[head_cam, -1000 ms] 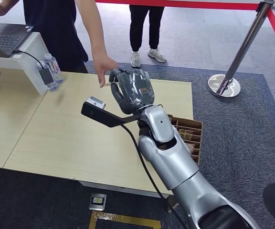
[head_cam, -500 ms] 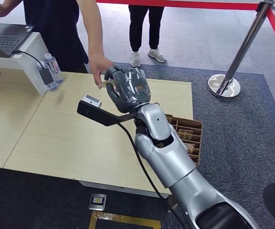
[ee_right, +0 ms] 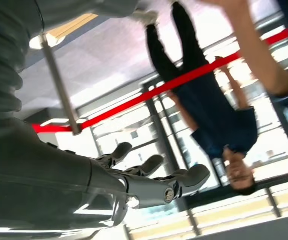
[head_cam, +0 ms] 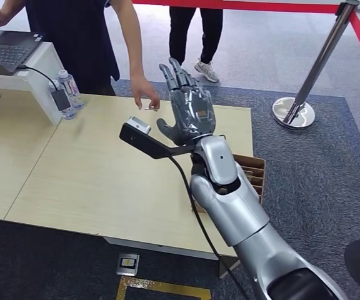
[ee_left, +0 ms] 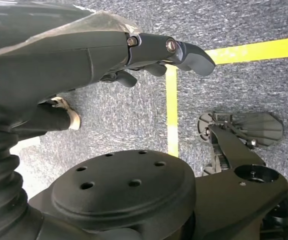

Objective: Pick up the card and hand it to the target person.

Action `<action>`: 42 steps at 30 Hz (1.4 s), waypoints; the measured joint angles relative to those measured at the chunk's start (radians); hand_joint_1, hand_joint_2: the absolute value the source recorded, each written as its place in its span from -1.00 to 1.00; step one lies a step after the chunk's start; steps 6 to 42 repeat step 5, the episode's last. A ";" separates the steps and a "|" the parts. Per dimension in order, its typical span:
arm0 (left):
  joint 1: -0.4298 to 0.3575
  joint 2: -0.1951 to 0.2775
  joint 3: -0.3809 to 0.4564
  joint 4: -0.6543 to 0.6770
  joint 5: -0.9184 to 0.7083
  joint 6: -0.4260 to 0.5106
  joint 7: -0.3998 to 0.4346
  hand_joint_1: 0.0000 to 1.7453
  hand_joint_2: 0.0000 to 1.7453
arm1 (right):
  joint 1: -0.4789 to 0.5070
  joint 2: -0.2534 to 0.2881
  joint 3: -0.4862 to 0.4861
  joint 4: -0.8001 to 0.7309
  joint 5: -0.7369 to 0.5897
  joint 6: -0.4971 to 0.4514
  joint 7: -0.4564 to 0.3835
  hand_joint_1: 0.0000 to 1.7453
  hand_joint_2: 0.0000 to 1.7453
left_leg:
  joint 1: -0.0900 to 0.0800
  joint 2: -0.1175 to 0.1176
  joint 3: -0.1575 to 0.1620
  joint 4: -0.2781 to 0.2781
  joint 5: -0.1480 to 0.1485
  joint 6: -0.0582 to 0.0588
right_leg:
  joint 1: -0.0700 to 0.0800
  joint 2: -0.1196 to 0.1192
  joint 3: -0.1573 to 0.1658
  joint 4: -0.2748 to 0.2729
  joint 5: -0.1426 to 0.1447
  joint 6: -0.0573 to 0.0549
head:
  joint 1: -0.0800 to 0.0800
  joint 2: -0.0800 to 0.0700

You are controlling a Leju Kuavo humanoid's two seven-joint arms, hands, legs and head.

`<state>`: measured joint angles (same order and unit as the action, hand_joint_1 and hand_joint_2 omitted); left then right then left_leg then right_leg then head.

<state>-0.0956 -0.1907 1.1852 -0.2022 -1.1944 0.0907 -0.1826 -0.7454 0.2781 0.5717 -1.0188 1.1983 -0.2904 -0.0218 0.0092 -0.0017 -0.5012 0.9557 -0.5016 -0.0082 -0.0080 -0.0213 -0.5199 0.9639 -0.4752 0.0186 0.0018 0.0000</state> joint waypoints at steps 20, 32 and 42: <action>0.002 0.000 0.000 0.000 -0.001 -0.007 -0.002 -1.00 1.00 | 0.071 -0.093 -0.042 -0.113 0.062 -0.012 0.049 -1.00 1.00 | 0.000 0.000 0.000 0.000 0.000 0.000 | 0.000 0.000 0.000 -0.001 0.000 0.000 | 0.000 0.000; 0.002 0.000 0.000 0.000 -0.001 -0.007 -0.002 -1.00 1.00 | 0.071 -0.093 -0.042 -0.113 0.062 -0.012 0.049 -1.00 1.00 | 0.000 0.000 0.000 0.000 0.000 0.000 | 0.000 0.000 0.000 -0.001 0.000 0.000 | 0.000 0.000; 0.002 0.000 0.000 0.000 -0.001 -0.007 -0.002 -1.00 1.00 | 0.071 -0.093 -0.042 -0.113 0.062 -0.012 0.049 -1.00 1.00 | 0.000 0.000 0.000 0.000 0.000 0.000 | 0.000 0.000 0.000 -0.001 0.000 0.000 | 0.000 0.000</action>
